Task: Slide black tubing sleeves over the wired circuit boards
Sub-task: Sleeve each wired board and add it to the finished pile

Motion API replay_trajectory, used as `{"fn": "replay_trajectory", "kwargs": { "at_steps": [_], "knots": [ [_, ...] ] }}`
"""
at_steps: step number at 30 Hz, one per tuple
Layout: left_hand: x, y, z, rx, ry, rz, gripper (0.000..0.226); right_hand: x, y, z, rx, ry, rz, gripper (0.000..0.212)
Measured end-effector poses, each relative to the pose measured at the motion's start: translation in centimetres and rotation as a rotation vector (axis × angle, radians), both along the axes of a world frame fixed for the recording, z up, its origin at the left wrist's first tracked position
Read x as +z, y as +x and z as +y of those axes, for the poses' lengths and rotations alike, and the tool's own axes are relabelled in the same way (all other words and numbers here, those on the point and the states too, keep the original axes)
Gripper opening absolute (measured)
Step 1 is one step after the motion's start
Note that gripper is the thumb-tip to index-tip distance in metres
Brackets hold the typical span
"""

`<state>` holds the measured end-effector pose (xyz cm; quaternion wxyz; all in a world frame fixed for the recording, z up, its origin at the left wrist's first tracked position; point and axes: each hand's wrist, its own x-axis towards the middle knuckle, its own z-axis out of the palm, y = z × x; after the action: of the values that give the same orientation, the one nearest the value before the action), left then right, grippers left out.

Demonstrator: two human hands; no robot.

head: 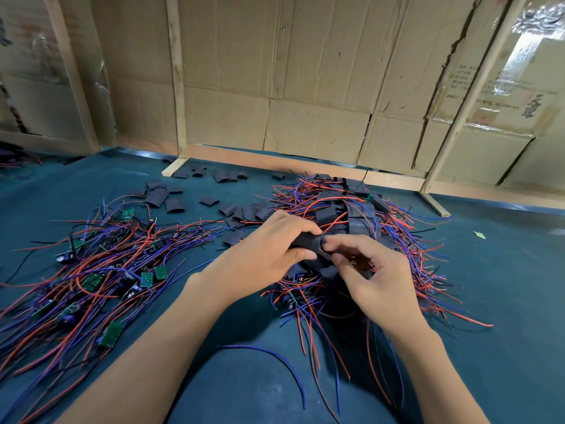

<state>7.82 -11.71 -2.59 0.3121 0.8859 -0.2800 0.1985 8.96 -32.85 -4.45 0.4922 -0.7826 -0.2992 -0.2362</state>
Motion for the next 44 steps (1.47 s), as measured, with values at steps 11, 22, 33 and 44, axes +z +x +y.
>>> {"fn": "replay_trajectory", "kwargs": {
  "at_steps": [11, 22, 33, 44],
  "knots": [
    [7.6, 4.7, -0.7, 0.147, -0.27, -0.286, 0.037, -1.0, 1.4, -0.7, -0.591, 0.198, -0.358, 0.034],
    [2.7, 11.8, -7.6, 0.095, 0.395, 0.111, 0.051, -2.4, 1.0, 0.6, -0.341, -0.059, -0.352, 0.036],
    [2.4, 9.5, 3.6, 0.506, 0.201, -0.027, 0.057, -2.2, 0.5, 0.9, -0.275, -0.058, -0.348, 0.029],
    [-2.2, 11.2, 16.6, 0.997, 0.391, 0.636, 0.084, -2.4, -0.6, 2.2, -0.017, -0.131, -0.3, 0.024]
  ]
}}
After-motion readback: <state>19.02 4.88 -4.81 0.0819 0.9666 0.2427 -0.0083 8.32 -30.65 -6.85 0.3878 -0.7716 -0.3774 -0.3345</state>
